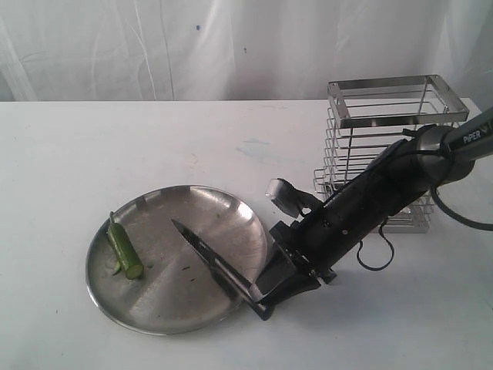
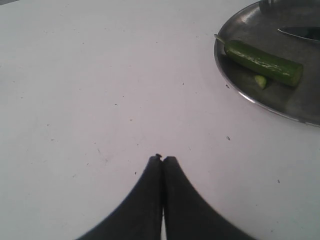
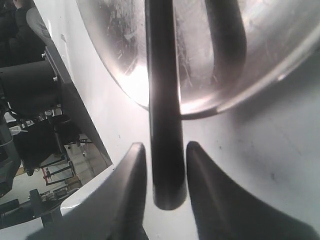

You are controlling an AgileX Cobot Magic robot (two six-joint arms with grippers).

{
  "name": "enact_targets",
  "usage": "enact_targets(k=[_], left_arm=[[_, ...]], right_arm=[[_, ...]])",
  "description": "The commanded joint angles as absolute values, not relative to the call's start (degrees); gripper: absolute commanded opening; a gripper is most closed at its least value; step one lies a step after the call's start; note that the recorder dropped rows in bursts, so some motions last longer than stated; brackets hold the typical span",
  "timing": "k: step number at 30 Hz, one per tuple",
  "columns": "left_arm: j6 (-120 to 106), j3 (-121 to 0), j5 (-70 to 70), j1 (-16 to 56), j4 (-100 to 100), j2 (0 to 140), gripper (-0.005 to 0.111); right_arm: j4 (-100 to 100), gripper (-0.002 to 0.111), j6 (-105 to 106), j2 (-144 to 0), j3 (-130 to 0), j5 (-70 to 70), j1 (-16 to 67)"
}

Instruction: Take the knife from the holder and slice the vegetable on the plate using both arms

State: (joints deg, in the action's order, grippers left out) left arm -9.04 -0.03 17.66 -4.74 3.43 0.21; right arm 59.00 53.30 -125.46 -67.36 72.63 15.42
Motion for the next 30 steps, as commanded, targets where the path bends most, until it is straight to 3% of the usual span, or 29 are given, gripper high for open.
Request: enact_targets(k=[1,27,30], left_arm=[[-9.0,0.0,17.6,-4.5,3.7,0.0,0.0],[-9.0,0.0,17.6,-4.5,3.7,0.0,0.0],[-9.0,0.0,17.6,-4.5,3.7,0.0,0.0]], right_arm=[[57.0,0.035,53.8,-127.5,-66.7,70.0,15.6],[50.6,0.036,46.2,-127.5,-68.3,69.1,19.4],[50.6,0.03,46.4,-127.5,-68.4,68.7,20.5]])
